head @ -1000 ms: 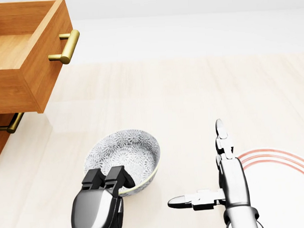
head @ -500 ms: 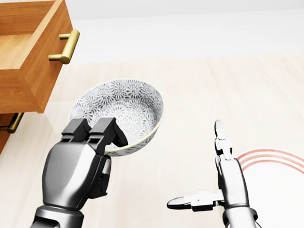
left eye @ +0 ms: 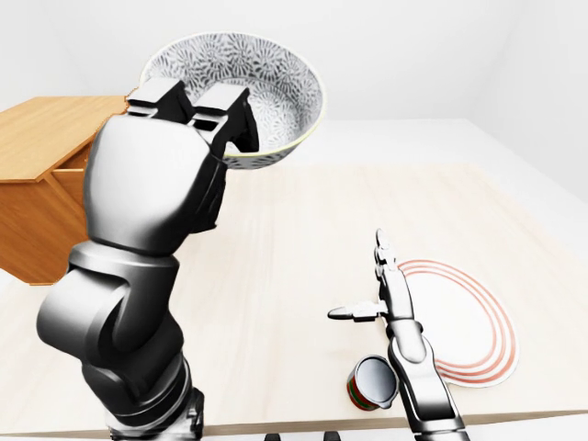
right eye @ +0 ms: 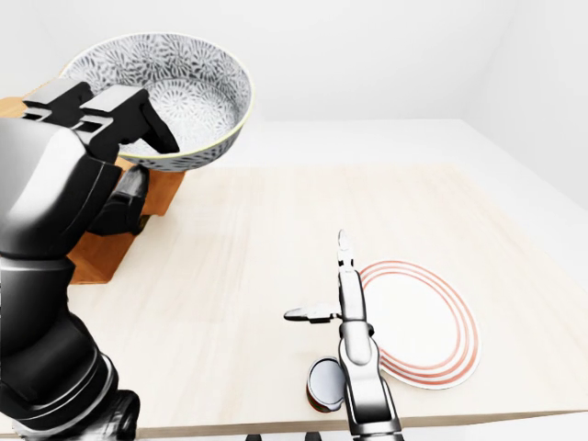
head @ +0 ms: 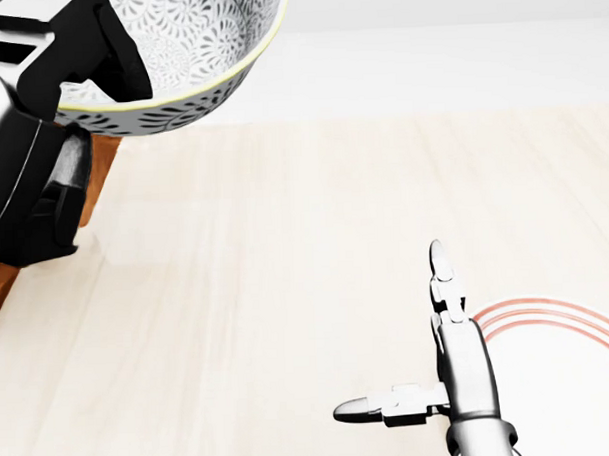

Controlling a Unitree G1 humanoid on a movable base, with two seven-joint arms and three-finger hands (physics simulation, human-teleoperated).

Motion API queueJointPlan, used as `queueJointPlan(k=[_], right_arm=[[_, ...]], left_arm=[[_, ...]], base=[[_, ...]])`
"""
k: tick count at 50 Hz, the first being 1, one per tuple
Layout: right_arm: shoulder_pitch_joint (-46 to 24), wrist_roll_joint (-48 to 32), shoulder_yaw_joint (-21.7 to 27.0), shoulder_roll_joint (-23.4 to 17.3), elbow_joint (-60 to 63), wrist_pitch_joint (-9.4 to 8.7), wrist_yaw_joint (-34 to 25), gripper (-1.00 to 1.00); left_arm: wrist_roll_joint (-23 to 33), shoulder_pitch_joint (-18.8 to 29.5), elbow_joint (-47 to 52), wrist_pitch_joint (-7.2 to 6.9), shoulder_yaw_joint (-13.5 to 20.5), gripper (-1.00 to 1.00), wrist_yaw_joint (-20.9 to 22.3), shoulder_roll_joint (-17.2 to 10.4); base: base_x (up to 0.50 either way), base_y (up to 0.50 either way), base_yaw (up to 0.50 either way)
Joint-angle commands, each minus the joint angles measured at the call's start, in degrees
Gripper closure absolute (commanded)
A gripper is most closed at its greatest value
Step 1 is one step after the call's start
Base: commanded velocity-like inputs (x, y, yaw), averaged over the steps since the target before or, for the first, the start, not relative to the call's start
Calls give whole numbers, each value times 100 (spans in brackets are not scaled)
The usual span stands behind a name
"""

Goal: Put the bowl on top of the cabinet.

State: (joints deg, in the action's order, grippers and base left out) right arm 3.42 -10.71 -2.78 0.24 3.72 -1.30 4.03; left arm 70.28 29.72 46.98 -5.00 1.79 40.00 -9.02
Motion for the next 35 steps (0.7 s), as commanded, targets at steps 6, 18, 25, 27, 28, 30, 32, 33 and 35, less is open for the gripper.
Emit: queueJointPlan(k=[6,18,25,27,28,30,32,33,35], right_arm=[[89,-53,-82,14,88,12,1,-100],[120,-56,-68,7,194,-37,0,-100],[150,-64,-96,10,217,-26,-2,-100],[135,-70,-100,10,151,9,8,-100],[134,-71,-100,10,146,12,9,-100],[134,-71,-100,10,145,13,9,-100],[134,-71,-100,11,145,13,9,-100],[115,-50,-81,5,139,11,-2,-100],[99,-85,-101,11,61,54,23,-100]], left_arm=[[-1279,2699,-449,0,1215,98,0,-2361],[-2411,2016,-1198,0,1825,98,0,-3821],[-2621,1375,-2225,0,2137,98,-142,-4164],[-2477,1088,-2932,0,2196,98,-771,-4189],[-2480,1078,-2974,0,2193,98,-808,-4200],[-2485,1075,-2977,0,2190,98,-815,-4206],[-2489,1073,-2977,0,2187,98,-818,-4210],[-2192,829,-3952,0,2160,98,-1663,-4166],[-2110,768,-4267,0,2132,98,-1945,-4118]], base=[[0,0,0],[0,0,0],[0,0,0],[0,0,0],[0,0,0],[0,0,0],[0,0,0],[0,0,0],[0,0,0]])
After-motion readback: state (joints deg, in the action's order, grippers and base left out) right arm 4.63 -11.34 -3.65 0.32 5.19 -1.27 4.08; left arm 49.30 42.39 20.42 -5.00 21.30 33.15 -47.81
